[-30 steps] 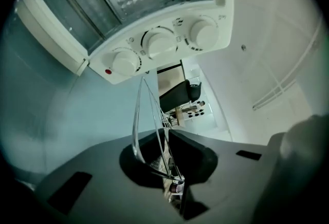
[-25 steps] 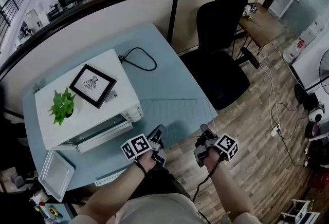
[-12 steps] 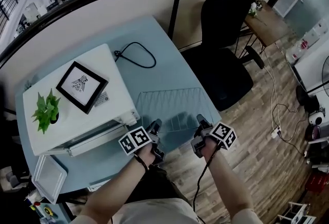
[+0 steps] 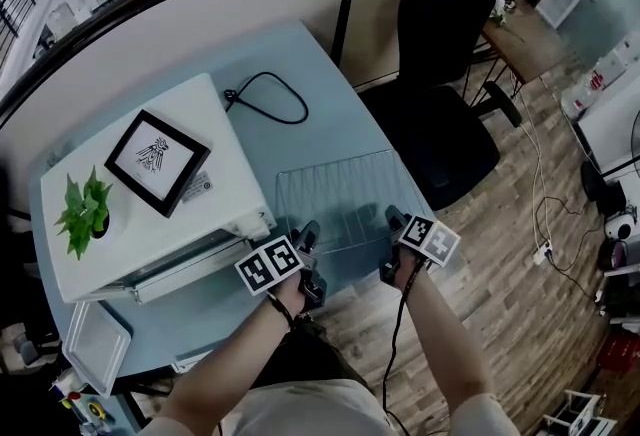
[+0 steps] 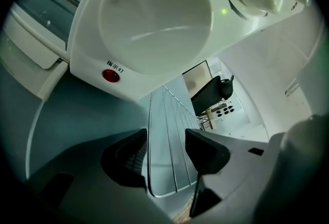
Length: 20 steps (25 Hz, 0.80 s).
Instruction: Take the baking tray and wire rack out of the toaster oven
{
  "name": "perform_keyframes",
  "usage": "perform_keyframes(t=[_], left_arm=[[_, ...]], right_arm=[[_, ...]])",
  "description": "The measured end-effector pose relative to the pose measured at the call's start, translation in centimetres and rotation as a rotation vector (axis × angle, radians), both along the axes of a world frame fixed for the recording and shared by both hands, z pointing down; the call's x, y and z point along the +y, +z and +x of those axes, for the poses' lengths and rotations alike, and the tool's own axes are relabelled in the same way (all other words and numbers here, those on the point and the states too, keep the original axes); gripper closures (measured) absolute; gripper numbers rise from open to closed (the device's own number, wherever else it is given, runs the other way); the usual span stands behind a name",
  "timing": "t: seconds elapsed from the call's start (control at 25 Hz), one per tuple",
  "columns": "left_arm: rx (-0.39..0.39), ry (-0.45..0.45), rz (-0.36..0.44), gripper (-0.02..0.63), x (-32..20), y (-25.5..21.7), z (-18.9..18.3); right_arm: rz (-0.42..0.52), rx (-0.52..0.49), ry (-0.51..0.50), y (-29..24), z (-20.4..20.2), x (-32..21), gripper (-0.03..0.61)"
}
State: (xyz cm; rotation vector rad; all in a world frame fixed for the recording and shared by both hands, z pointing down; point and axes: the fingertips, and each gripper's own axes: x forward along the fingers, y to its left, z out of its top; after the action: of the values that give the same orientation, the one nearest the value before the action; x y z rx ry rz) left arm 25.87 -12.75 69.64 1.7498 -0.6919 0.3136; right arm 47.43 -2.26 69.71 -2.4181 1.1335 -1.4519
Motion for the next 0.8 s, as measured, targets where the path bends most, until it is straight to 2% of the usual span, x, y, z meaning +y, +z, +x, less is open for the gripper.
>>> perform_keyframes(t=[0.28,0.4,0.56,0.72,0.8], left_arm=[[-0.038,-0.01,0.008,0.373,0.3,-0.2,-1.0],[-0.009,-0.025,-0.027,0.374,0.6,-0.1,-1.2],[-0.003,-0.052,-0.054,0.397,0.4,0.1,-2.0],[-0.012,-0.031,-0.039,0.403,-0.3,0.3,-2.2],[-0.016,-0.023,-0.034,0.408,-0.3,0.4,-2.1]], right_arm=[[-0.054,0.03,0.005,0.1,0.3,0.1,0.324],[-0.105,0.085,-0.009,-0.2,0.7,0.3,0.264],[-0.172,0.123,-0.066,0.2,0.5,0.4,0.21],[-0.256,0.192,-0.158,0.8,-0.3,0.0,0.124],[-0.283,0.224,-0.193,1.0,-0.7,-0.2,0.12]])
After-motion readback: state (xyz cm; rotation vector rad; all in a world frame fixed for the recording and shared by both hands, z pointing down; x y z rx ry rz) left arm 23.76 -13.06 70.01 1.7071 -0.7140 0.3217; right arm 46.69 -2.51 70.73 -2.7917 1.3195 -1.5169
